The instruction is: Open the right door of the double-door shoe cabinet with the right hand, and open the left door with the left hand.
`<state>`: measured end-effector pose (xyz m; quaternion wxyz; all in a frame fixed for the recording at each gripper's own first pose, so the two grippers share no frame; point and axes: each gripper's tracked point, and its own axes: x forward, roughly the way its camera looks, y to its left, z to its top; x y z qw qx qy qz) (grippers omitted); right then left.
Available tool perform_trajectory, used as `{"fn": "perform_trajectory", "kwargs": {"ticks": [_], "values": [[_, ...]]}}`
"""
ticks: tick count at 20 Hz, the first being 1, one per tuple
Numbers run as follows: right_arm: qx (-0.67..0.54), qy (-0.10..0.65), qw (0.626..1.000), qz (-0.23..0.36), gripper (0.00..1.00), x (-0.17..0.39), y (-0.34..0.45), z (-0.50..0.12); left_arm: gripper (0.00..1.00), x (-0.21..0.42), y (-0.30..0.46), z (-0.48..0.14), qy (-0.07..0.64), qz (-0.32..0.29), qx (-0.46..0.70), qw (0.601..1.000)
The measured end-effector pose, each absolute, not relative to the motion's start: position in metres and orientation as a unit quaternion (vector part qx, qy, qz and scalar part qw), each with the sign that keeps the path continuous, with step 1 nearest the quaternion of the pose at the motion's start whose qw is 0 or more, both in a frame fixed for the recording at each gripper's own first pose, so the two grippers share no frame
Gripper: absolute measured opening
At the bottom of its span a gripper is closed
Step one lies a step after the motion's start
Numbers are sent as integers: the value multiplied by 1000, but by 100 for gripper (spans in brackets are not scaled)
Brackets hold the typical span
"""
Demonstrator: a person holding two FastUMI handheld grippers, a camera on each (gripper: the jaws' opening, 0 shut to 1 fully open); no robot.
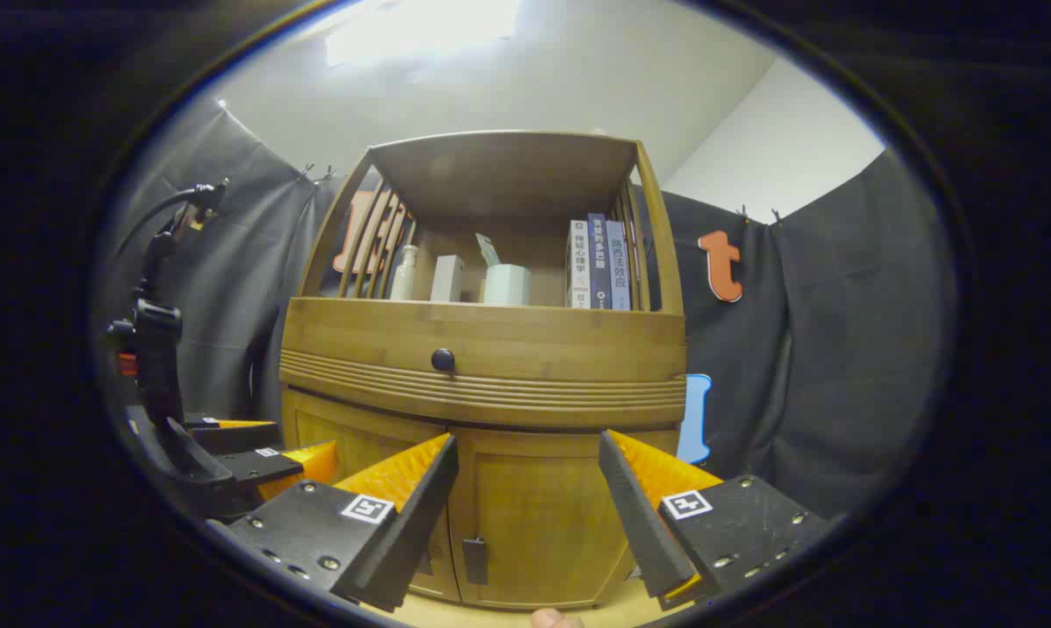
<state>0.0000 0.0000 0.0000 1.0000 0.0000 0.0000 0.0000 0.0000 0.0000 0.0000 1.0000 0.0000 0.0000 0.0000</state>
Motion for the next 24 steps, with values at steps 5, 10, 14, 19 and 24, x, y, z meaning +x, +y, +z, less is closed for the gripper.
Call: {"fn": "perform_trajectory", "kwargs": {"ticks": [5, 10, 14, 19, 24], "values": [[-5, 1, 1000, 4, 98, 0, 1, -2, 98, -3, 3, -5, 11, 11, 6, 1000], [-2, 3, 1000, 12, 96, 0, 2, -4, 98, -12, 2, 5, 6, 14, 1, 1000], [0, 6, 1000, 17, 96, 1, 3, -7, 98, -17, 5, 12, -1, 22, -2, 1000], [-4, 28, 999, 27, 94, 10, 8, -29, 98, -24, 14, 21, -9, 33, -14, 999], [-6, 67, 997, 34, 96, 22, 18, -73, 98, -31, 37, 25, -12, 58, -11, 998]]}}
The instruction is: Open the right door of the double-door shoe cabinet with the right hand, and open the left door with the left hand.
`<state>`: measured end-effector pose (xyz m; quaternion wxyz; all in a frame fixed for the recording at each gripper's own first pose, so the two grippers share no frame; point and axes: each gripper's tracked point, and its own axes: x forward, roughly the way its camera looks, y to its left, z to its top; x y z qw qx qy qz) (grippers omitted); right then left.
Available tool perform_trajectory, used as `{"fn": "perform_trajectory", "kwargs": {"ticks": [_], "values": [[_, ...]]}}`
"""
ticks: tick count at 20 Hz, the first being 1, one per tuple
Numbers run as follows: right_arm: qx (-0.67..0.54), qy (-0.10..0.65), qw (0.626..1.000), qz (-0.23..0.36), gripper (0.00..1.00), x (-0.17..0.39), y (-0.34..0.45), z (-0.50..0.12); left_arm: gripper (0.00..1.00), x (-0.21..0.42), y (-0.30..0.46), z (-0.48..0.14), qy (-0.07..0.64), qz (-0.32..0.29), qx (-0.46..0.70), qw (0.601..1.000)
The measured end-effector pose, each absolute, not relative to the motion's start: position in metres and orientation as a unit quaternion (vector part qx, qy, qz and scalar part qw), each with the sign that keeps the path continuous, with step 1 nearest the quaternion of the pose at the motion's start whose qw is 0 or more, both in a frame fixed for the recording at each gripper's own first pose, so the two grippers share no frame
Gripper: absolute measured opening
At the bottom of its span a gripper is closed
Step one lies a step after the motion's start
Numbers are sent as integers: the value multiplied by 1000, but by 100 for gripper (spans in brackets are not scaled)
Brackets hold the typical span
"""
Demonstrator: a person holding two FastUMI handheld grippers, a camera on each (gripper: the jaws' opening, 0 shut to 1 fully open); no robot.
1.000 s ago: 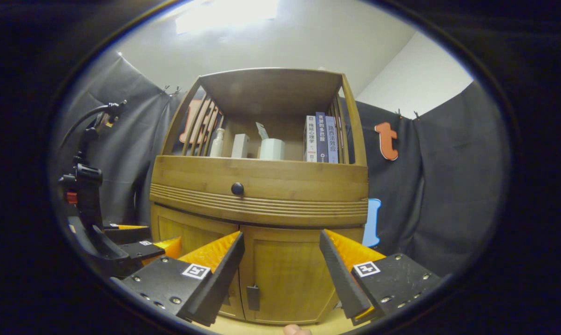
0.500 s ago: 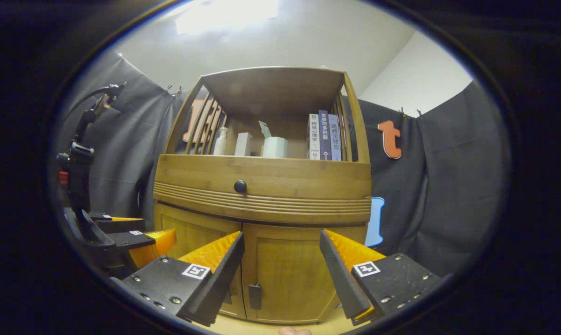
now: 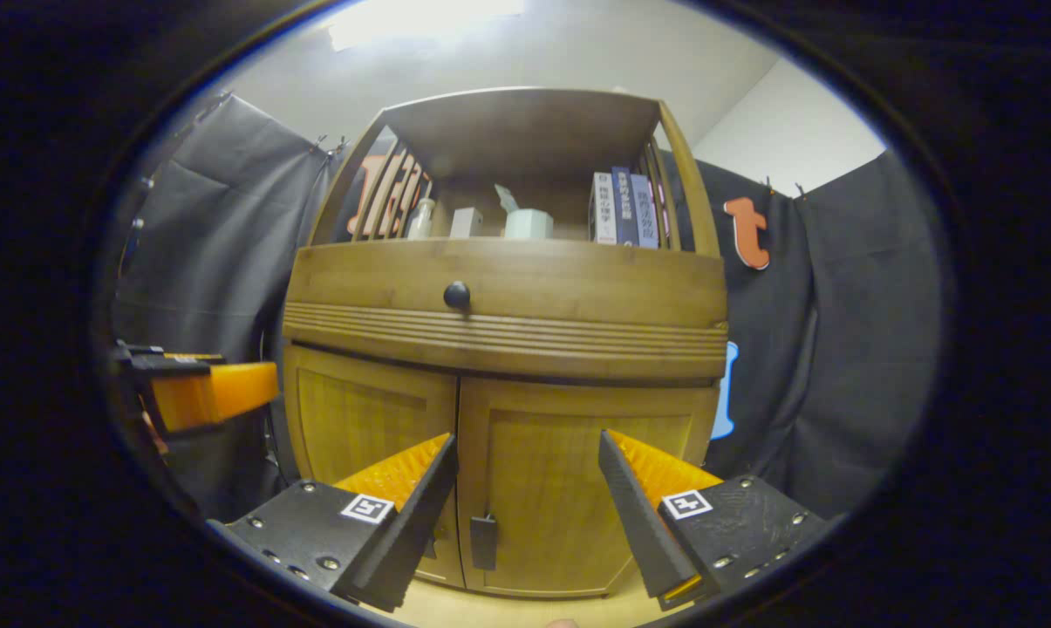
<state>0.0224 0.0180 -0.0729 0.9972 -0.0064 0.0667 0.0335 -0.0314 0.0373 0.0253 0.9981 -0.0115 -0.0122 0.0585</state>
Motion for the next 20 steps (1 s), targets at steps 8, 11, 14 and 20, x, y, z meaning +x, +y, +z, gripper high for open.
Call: {"fn": "perform_trajectory", "kwargs": {"ticks": [8, 11, 14, 20], "values": [[9, 142, 989, 43, 69, 52, 45, -155, 98, -36, 81, 32, -20, 103, -3, 994], [6, 170, 985, 41, 67, 58, 52, -185, 98, -36, 94, 32, -20, 115, -4, 993], [-1, 197, 979, 41, 68, 61, 58, -209, 98, -36, 106, 32, -20, 128, -3, 992], [7, 238, 971, 30, 37, 75, 62, -246, 98, -39, 128, 29, -18, 152, -3, 988]]}}
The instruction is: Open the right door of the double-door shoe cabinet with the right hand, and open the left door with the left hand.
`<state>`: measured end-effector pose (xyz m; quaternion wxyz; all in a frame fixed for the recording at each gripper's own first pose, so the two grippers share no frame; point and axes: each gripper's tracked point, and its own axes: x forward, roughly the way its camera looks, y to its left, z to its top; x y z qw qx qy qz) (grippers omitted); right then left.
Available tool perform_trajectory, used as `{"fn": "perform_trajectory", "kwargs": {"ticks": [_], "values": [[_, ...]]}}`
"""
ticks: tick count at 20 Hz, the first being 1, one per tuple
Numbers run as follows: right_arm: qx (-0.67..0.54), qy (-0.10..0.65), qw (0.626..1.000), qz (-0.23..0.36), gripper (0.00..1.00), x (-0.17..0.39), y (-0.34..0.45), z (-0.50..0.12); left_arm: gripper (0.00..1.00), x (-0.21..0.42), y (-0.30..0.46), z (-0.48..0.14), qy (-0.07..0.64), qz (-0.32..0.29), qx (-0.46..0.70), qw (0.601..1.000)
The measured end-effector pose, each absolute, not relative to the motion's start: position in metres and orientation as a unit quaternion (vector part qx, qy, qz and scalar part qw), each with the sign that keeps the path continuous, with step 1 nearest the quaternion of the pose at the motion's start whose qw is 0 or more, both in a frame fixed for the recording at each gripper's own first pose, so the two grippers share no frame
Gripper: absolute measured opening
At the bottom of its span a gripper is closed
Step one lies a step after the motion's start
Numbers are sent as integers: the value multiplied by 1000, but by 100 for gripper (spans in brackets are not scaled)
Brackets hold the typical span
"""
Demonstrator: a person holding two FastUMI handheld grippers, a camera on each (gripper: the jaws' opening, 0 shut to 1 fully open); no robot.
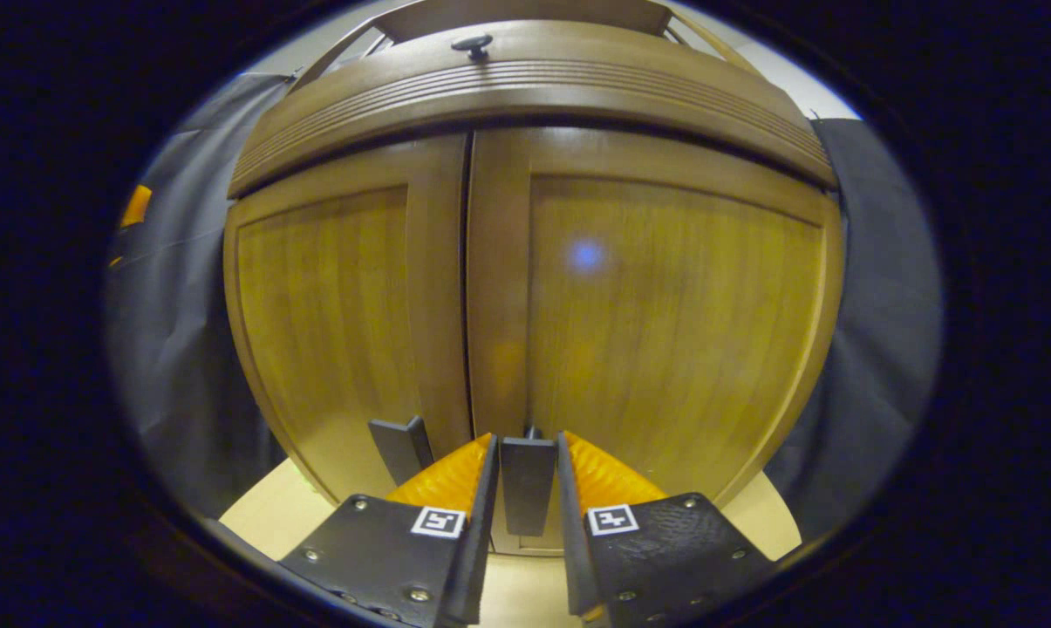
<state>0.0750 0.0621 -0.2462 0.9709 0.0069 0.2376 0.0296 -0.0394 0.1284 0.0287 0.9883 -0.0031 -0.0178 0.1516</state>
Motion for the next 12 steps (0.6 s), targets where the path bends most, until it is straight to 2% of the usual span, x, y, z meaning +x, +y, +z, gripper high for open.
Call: {"fn": "perform_trajectory", "kwargs": {"ticks": [2, 3, 4, 5, 6, 12], "values": [[17, 234, 972, 23, 37, 88, 63, -262, 98, -40, 133, 27, -16, 156, -3, 988], [22, 231, 973, 15, 31, 77, 63, -249, 98, -40, 134, 26, -14, 158, -4, 987], [20, 226, 974, 10, 31, 75, 62, -248, 98, -40, 135, 25, -13, 158, -5, 987], [17, 224, 974, 9, 36, 74, 62, -247, 98, -40, 134, 24, -13, 157, -7, 988], [17, 225, 974, 9, 28, 72, 62, -247, 97, -39, 133, 24, -12, 154, -8, 988], [26, 223, 974, -12, 28, 64, 58, -243, 98, -39, 119, 23, -13, 133, -6, 991]]}}
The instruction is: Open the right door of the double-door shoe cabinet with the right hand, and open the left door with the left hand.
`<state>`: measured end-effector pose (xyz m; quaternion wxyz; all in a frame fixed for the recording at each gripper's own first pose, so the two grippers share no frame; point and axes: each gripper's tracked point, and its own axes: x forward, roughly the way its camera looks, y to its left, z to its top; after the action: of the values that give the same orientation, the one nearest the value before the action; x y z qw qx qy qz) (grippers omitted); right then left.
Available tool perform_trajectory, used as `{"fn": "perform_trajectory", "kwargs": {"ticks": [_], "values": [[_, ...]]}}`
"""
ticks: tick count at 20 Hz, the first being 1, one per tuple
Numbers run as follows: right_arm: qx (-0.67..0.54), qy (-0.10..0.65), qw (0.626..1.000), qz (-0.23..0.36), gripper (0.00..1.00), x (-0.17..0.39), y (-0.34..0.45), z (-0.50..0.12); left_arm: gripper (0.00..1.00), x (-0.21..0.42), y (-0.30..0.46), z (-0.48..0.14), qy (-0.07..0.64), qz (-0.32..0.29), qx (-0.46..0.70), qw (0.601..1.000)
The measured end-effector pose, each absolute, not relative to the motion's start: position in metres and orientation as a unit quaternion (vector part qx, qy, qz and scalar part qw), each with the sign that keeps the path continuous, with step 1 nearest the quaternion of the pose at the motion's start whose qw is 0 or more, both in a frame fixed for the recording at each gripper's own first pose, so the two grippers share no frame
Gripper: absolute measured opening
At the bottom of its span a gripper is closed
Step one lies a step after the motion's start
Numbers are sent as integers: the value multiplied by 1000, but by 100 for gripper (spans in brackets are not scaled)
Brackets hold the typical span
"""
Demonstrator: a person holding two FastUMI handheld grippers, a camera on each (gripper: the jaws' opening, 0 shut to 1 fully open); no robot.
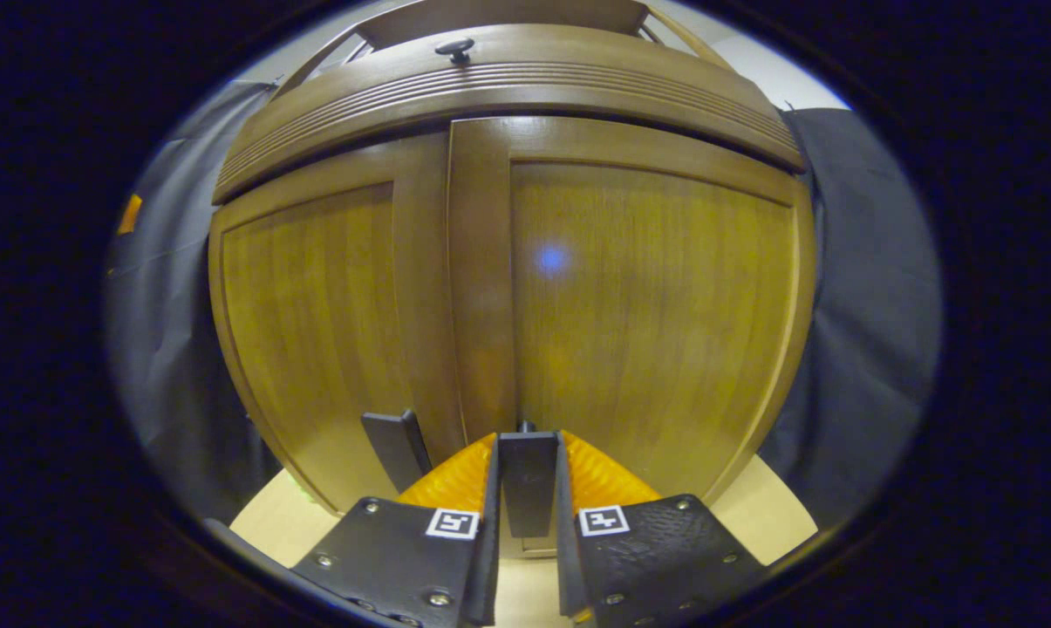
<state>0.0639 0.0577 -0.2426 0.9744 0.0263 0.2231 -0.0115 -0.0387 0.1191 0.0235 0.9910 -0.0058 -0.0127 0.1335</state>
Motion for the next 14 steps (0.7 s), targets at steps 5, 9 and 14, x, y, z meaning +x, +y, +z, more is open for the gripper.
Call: {"fn": "perform_trajectory", "kwargs": {"ticks": [5, 9, 14], "values": [[36, 220, 975, -17, 28, 60, 52, -232, 98, -42, 105, 23, -13, 115, -5, 993], [42, 215, 975, -22, 28, 57, 49, -227, 98, -43, 88, 20, -10, 94, -4, 996], [46, 215, 975, -24, 28, 56, 47, -216, 98, -43, 63, 16, -4, 63, -4, 998]]}}
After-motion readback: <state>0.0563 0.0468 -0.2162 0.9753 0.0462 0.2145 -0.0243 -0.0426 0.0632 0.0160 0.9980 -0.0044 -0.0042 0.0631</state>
